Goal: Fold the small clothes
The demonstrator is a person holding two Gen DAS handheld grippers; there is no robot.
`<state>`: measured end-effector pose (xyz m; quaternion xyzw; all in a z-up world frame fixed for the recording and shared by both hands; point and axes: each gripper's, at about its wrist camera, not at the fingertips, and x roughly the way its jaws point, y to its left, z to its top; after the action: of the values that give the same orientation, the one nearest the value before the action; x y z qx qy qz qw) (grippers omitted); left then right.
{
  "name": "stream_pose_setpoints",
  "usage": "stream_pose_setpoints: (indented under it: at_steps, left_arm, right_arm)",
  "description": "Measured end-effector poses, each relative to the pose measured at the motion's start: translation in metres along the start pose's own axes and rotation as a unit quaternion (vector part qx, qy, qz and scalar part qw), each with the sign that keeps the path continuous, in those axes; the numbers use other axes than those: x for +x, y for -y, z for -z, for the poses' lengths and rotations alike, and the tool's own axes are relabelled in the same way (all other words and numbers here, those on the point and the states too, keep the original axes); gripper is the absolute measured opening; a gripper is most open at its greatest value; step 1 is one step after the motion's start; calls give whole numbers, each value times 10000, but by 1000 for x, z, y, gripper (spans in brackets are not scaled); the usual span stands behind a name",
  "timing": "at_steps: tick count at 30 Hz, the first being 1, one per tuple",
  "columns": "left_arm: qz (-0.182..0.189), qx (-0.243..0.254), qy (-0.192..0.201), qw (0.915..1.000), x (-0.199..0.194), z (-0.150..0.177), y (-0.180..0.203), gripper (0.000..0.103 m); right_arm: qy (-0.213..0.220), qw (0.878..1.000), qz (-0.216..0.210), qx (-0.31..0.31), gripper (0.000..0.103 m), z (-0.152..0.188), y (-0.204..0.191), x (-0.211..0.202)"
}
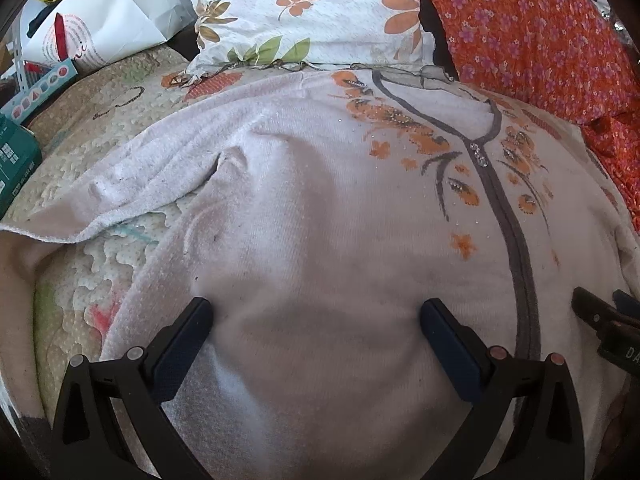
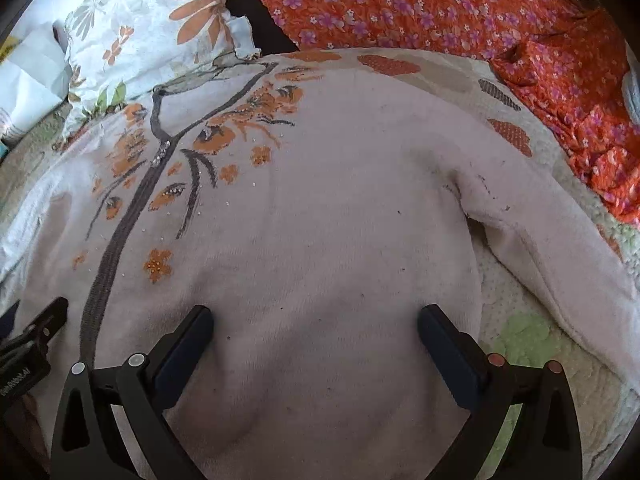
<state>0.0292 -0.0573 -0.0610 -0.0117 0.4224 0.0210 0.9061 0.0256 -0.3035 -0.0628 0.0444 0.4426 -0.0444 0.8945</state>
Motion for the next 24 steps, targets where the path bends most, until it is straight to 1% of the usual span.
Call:
stream_pose_setpoints:
  at_steps: [3,9,13,15,18,24]
  left_arm:
    - [-108,52,30,9999,0,1,3,103]
    - [-278,114,25,9995,0,2,6,103]
    - [-414,209,95,9989,-2,2,10,103]
    - [-388,189,100,9990,-2,2,9,103]
    - [-199,48,71,9998,-1,2,2,103]
    - [4,-53,89,9999,-1,4,-3,103]
  right_arm:
    - [12,10000,59,-50,103,1,-3,0]
    - [76,9997,-187,-101,103,5,3,-4]
    - [119,9995,-280,-100,103,6,5,-6]
    - [166,9993,-321,-97,103,8,6,-7]
    - [217,9989,-413,-29,103,9,9,-7]
    - [182,9993,-302,-101,103,8,5,-6]
